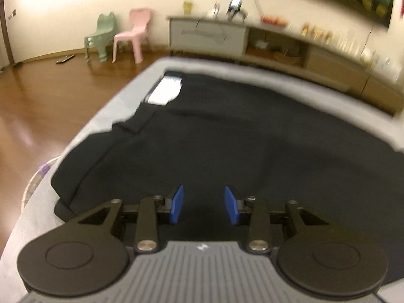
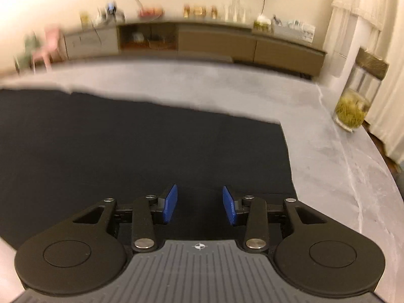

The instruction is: Fold clothes

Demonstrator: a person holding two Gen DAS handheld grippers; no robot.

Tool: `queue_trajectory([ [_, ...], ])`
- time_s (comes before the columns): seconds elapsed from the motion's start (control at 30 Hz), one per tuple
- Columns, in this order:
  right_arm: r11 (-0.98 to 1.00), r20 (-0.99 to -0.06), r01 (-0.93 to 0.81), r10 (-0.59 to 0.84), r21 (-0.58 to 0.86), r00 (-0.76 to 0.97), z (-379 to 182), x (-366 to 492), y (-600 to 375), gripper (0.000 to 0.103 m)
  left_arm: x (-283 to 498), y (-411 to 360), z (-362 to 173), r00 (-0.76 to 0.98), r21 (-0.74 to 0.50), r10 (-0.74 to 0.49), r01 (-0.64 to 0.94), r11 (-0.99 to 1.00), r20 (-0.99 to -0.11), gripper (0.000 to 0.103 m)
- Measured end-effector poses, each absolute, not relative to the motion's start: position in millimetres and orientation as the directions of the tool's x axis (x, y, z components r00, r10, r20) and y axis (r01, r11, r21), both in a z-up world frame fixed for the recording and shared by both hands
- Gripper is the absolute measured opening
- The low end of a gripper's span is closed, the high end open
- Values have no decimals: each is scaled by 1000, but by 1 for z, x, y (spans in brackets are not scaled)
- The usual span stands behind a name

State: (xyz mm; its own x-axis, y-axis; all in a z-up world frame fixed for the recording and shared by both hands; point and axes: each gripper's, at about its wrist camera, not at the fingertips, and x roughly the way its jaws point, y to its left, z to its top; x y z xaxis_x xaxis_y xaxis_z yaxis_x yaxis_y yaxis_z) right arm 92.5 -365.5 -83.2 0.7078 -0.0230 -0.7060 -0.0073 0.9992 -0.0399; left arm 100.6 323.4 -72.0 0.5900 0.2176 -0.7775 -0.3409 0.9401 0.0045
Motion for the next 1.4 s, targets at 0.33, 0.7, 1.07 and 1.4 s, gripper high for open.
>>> queue_trajectory([
  [0.33,982,-655,-186,123,-27,745,-4,96,-225,41,79,374,-61,679,-198,115,-366,909,-725,33],
  [0.7,996,-757,-87,73,22,649,-56,260,-92,45,66,406,-80,651,-231,77,-375,898,-755,30],
  [1.07,938,-736,-346,232,-3,636,-73,270,95,49,58,415,-77,654,-291,41,-391,873,-756,31],
  [1.4,771,-698,-633,488,64,524,-39,251,262,42,38,437,-72,690,-383,-10,-390,838,-724,31],
])
